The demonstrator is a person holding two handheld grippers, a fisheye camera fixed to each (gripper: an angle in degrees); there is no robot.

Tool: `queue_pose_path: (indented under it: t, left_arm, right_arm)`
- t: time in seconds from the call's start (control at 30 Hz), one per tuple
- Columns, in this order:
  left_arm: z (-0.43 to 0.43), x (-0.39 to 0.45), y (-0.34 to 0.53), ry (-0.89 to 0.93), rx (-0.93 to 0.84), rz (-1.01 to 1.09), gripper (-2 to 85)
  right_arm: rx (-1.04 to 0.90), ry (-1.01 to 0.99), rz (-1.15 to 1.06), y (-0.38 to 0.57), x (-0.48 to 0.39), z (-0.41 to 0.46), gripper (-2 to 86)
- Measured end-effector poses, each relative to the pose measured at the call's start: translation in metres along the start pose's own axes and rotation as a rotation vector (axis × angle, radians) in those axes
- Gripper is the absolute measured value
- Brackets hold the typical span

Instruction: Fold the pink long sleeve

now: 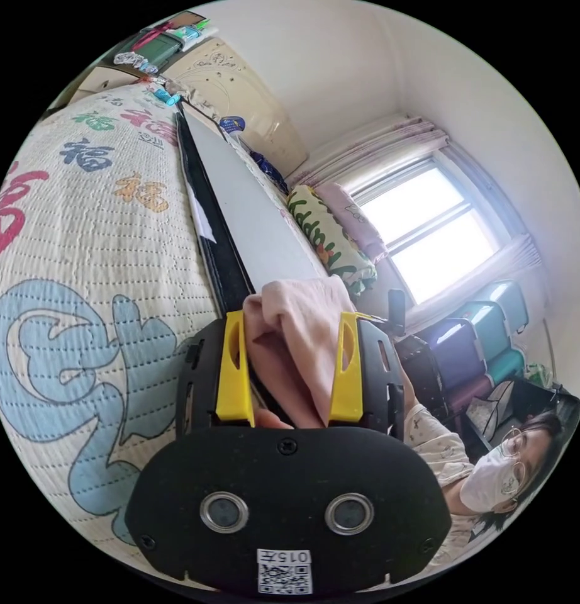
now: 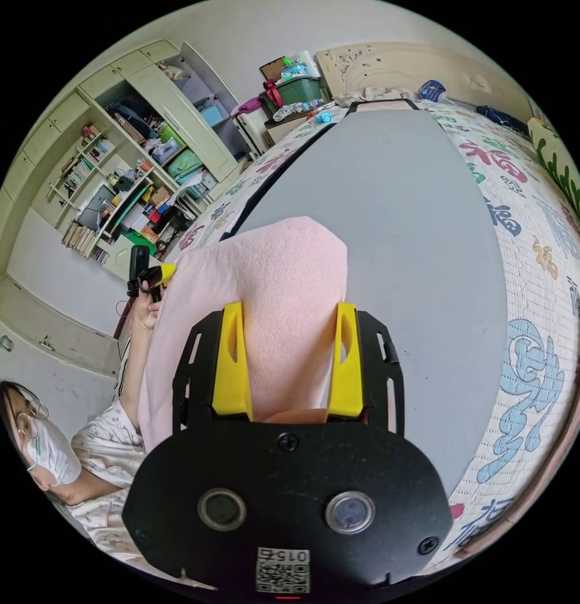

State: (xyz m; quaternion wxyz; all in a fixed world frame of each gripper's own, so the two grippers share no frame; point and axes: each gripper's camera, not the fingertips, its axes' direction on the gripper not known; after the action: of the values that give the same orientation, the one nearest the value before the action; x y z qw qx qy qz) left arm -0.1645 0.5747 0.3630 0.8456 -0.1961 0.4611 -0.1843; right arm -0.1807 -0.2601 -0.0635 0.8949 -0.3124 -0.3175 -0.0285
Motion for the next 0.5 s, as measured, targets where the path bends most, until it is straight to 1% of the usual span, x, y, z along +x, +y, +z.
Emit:
queue_pose_path:
  t: [0.13, 0.3, 0.37, 0.5]
  left_arm:
    - [-0.046, -0.02, 0.006, -0.041, -0.008, -0.013, 12.8]
    - [-0.11, -0.03, 0.005, -0.018, -0.01, 0.022, 9.5]
    - [-0.135, -0.026, 0.003, -0.044, -0.012, 0.045, 8.9]
    - [-0.202, 0.015, -0.002, -0.142, 0.017, 0.173, 8.1]
  right_arm:
    - [0.031, -0.055, 0.012, 0.005, -0.025, -0.016, 18.9]
    - [0.086, -0.124, 0.045, 0.016, -0.051, -0.037, 16.5]
    - [0.107, -0.121, 0.032, 0.022, -0.069, -0.046, 15.4]
    - [0.18, -0.132, -0.034, 0.035, -0.117, -0.079, 12.4]
